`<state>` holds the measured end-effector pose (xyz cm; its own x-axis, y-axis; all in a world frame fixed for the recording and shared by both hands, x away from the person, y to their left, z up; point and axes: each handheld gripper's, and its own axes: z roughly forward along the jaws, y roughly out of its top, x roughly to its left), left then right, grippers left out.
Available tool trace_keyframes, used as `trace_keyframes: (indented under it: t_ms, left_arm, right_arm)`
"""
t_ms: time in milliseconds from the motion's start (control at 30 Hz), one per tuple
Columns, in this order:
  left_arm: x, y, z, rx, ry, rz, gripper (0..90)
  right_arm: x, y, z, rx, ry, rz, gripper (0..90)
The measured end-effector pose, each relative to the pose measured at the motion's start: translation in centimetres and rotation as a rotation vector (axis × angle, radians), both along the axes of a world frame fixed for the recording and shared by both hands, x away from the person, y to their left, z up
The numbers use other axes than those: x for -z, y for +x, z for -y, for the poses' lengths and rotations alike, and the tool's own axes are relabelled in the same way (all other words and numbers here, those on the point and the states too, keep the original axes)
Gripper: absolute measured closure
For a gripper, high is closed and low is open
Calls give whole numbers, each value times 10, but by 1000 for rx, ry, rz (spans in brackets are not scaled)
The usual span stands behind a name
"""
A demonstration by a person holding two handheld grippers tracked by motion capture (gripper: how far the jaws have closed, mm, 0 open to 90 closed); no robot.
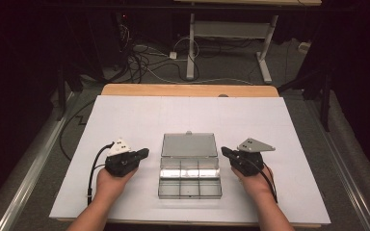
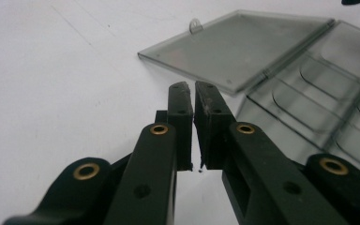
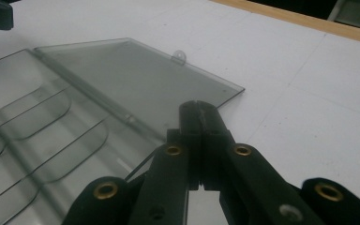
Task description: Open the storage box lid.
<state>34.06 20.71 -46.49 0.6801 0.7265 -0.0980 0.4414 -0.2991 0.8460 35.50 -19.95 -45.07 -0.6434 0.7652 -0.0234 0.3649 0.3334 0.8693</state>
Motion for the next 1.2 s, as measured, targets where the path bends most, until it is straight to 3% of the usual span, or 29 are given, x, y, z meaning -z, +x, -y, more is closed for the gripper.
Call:
trace_keyframes:
  t_ms: [100, 267, 433, 500, 667, 867, 1033, 1133, 1200]
  left_arm:
    - [3, -15, -9, 5, 9, 11, 839]
    - [11, -29, -24, -4, 11, 24, 764]
    - [18, -28, -21, 9, 20, 21, 580]
    - [21, -25, -19, 29, 28, 0, 517]
    - [21, -25, -18, 39, 35, 18, 373]
    - [21, -25, -19, 30, 28, 24, 179]
    - [20, -25, -18, 22, 16, 18, 1]
    - [21, -25, -18, 21, 14, 21, 0]
    - [21, -25, -18, 22, 8, 23, 0]
  right_arm:
    - [2, -14, 3, -15, 3, 8, 897]
    - [10, -33, 10, -13, -6, 10, 786]
    - [17, -46, 16, 5, -5, 22, 652]
    - [18, -50, 19, 2, 1, 29, 593]
    - [19, -53, 26, 8, 13, 16, 397]
    - [20, -54, 26, 2, 8, 17, 215]
    - [21, -53, 29, 29, 26, 14, 85]
    - [21, -53, 32, 52, 31, 15, 9]
    - [20, -54, 35, 67, 35, 20, 9]
